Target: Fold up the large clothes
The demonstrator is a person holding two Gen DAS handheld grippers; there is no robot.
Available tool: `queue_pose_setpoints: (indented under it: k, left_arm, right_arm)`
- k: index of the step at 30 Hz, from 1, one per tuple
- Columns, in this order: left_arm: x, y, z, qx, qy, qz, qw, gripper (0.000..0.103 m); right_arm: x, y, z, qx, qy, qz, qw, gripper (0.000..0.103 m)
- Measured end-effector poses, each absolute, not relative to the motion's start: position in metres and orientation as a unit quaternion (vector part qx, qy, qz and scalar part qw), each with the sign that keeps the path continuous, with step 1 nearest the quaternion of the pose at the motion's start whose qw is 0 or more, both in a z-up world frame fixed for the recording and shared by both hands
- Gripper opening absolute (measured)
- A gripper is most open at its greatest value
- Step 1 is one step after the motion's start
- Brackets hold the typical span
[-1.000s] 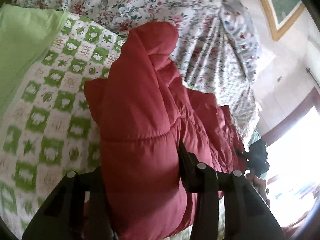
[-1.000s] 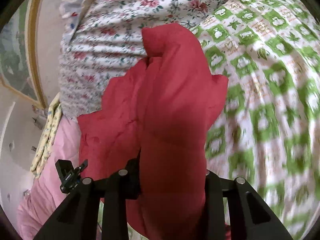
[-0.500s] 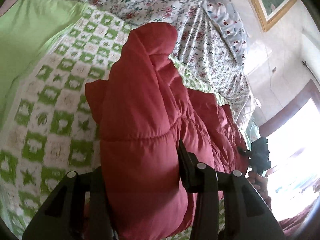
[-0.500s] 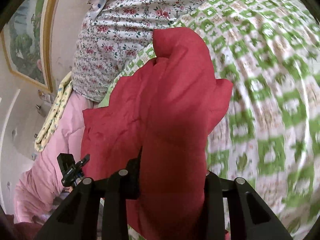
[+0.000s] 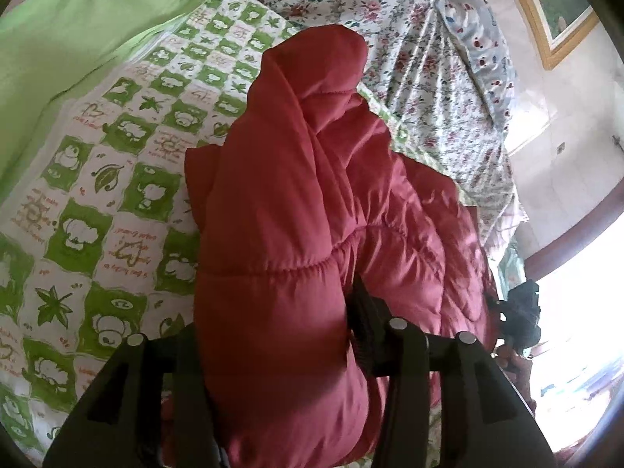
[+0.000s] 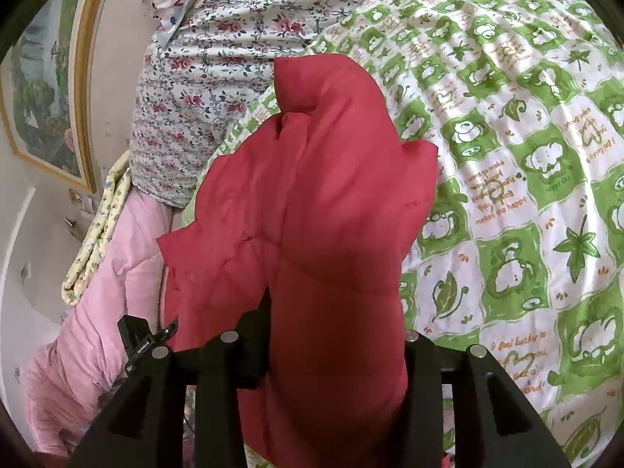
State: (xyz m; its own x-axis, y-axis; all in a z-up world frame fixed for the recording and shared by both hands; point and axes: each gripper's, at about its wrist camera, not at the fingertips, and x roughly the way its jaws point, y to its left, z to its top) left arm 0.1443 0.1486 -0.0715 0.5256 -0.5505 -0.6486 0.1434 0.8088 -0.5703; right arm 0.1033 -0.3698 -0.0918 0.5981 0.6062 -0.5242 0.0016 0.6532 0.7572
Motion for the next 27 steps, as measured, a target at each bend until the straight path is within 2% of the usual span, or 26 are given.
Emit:
queue_pose_setpoints:
  k: [4, 16, 18, 20, 23, 27]
  left_arm:
    - [0.139, 0.138, -0.069, -0.191, 0.436, -0.178, 0.861, 0.05]
    - [0.143, 0.136, -0.072, -0.184, 0.444, -0.147, 0.864, 0.059]
    - [0.141, 0.137, -0.069, -0.178, 0.441, -0.14, 0.868, 0.062]
    - [0.135, 0.135, -0.063, -0.164, 0.438, -0.127, 0.875, 0.066]
    - [0.127, 0.132, -0.054, -0.137, 0.44, -0.105, 0.881, 0.072]
    - [0.115, 0.136, -0.042, -0.113, 0.426, -0.085, 0.894, 0.075]
  right_arm:
    - [0.103, -0.368, -0.097, 0.372, 0.407, 0.179, 0.815, 0.047]
    - [0.106, -0.366, -0.102, 0.364, 0.406, 0.159, 0.823, 0.054]
    - [0.106, -0.366, -0.101, 0.362, 0.411, 0.149, 0.824, 0.064]
    - [0.106, -0.365, -0.098, 0.357, 0.413, 0.143, 0.825, 0.068]
    - [0.102, -0.366, -0.091, 0.35, 0.412, 0.134, 0.831, 0.07]
    - [0.092, -0.369, -0.077, 0.336, 0.402, 0.114, 0.844, 0.071]
